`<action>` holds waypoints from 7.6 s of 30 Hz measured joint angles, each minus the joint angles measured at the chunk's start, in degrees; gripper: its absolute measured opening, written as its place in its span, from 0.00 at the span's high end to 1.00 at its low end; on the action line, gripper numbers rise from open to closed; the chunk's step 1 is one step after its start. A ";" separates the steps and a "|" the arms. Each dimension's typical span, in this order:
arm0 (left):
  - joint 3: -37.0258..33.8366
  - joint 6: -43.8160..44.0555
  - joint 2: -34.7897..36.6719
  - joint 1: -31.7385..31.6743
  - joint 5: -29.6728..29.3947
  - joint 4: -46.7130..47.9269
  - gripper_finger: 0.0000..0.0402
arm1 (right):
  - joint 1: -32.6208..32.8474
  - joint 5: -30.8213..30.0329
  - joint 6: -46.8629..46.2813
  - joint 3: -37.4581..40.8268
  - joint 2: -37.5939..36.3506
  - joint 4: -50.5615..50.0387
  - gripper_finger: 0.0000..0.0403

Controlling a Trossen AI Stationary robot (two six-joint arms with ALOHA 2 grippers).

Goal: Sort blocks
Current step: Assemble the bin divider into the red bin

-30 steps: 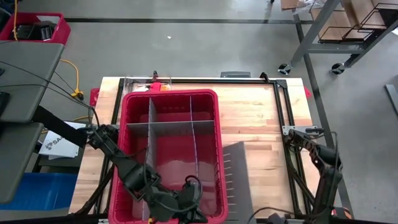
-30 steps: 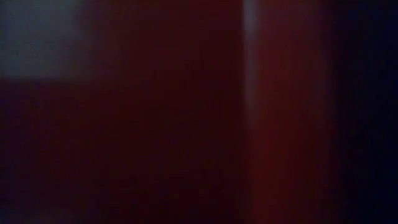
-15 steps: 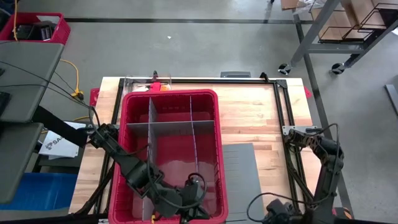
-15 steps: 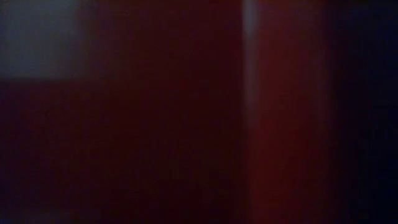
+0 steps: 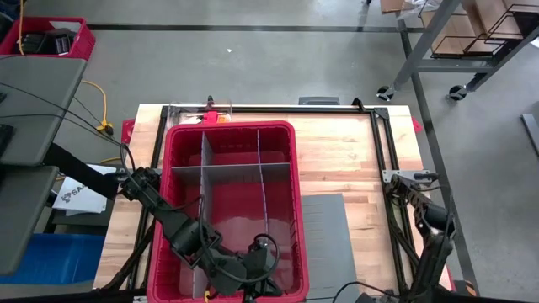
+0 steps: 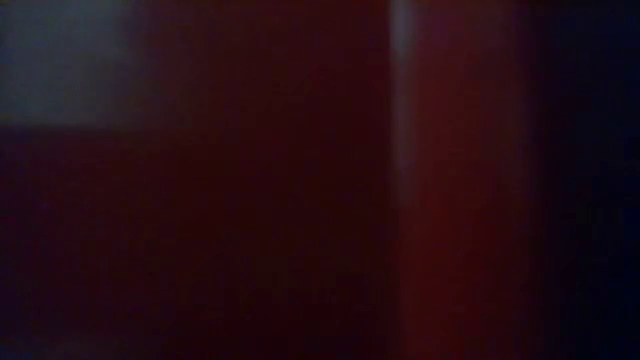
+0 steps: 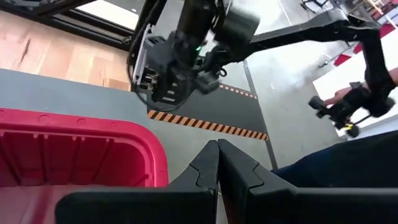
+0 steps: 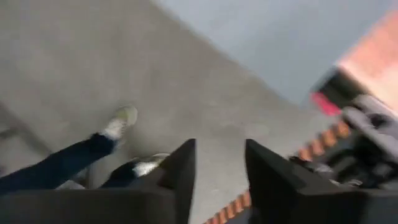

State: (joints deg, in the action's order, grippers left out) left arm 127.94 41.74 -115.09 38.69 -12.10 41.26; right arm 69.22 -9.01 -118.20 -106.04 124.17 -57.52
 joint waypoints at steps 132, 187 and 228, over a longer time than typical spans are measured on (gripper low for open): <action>0.00 10.78 1.23 0.40 11.72 -15.05 1.00 | 3.51 -23.64 -7.28 29.28 -14.79 35.83 1.00; 0.07 -14.63 37.38 -41.33 -9.66 11.89 0.43 | -38.96 14.84 67.93 12.61 -52.49 -3.69 1.00; 0.04 1.83 23.28 -59.32 60.79 21.77 0.61 | -37.83 20.16 73.71 8.17 -47.59 -0.79 1.00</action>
State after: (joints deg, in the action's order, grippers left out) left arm 127.98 43.57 -91.81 -20.62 48.69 63.02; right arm 31.39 11.16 -44.49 -97.86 76.58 -58.30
